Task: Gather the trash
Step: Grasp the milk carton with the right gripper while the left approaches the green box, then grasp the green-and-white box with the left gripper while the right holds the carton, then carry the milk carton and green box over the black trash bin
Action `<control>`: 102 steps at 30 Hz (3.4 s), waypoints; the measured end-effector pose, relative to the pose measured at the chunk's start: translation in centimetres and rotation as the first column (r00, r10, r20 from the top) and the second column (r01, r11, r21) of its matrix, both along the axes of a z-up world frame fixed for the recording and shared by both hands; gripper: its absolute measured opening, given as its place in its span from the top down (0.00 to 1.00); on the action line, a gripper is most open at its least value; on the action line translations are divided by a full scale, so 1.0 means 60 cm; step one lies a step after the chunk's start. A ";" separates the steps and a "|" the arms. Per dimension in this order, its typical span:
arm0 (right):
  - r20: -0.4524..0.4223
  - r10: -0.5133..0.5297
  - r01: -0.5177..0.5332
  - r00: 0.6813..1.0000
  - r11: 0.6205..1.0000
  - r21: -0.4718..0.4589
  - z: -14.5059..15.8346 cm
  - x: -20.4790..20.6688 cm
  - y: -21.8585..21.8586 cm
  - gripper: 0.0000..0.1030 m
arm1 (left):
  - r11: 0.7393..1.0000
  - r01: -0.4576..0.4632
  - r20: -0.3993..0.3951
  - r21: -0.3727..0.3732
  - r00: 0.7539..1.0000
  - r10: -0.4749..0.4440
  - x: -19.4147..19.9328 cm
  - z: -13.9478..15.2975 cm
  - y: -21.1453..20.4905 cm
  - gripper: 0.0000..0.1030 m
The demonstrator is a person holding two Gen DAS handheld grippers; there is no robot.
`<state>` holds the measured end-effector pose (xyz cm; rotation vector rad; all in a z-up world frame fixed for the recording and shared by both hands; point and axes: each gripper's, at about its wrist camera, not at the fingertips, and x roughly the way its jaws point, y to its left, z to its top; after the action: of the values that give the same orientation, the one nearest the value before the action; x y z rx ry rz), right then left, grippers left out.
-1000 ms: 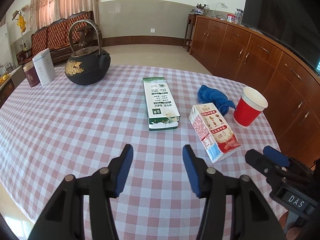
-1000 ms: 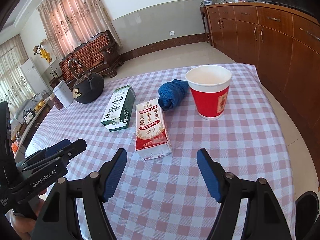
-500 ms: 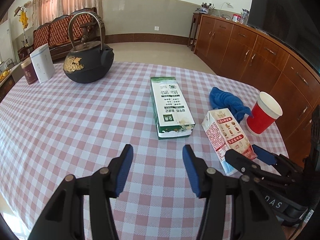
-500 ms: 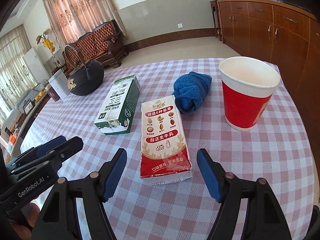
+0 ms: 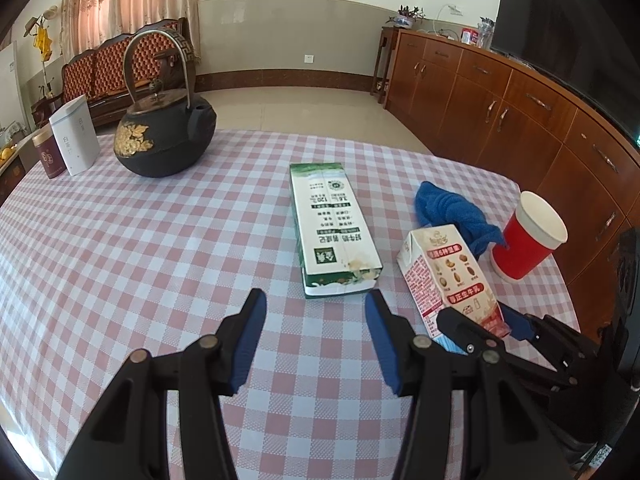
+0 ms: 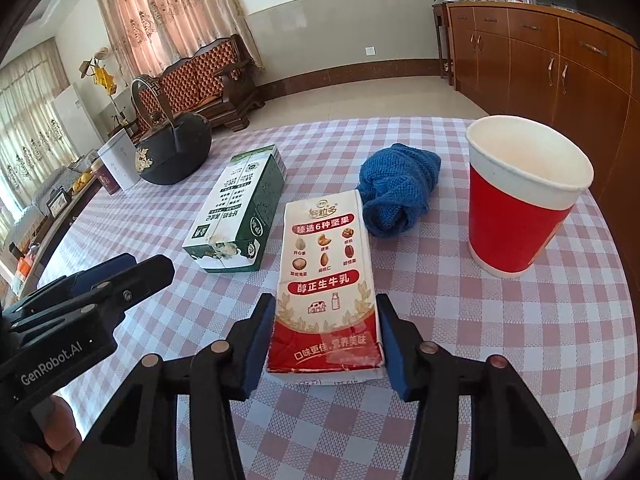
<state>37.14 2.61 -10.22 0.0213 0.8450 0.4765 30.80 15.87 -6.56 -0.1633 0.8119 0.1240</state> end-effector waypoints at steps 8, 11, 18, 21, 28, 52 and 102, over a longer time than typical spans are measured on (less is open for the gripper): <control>0.047 -0.013 0.011 0.999 0.999 0.045 0.027 -0.011 -0.017 0.50 | 1.000 0.010 -0.004 -0.001 1.000 -0.010 0.009 -0.002 -0.006 0.48; 0.060 -0.018 0.015 0.998 0.998 0.057 0.040 -0.012 -0.021 0.50 | 1.000 0.014 -0.001 -0.004 1.000 -0.014 0.015 0.001 -0.008 0.48; 0.084 -0.027 0.021 0.996 0.997 0.075 0.065 -0.001 -0.022 0.50 | 1.000 0.019 0.000 -0.002 1.000 -0.019 0.039 0.009 -0.014 0.48; 0.089 -0.036 0.028 0.995 0.996 0.084 0.071 0.010 -0.023 0.50 | 1.000 0.020 -0.005 0.001 1.000 -0.020 0.047 0.009 -0.015 0.48; 0.093 -0.041 0.032 0.995 0.995 0.097 0.079 0.036 -0.017 0.50 | 1.000 0.030 -0.039 -0.002 0.999 -0.030 0.076 -0.004 -0.021 0.48; 0.080 -0.039 0.031 0.996 0.995 0.099 0.057 0.077 0.005 0.49 | 0.999 -0.011 -0.050 0.043 0.999 0.013 0.145 -0.039 -0.009 0.41; 0.109 -0.258 0.245 0.960 0.962 0.116 0.141 -0.276 -0.274 0.50 | 0.959 0.280 0.141 -0.045 0.952 -0.272 -0.180 0.100 -0.218 0.47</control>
<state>20.58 -13.85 -1.74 0.1899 0.6841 0.2770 19.97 2.82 -0.53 -0.1159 0.6974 -0.1763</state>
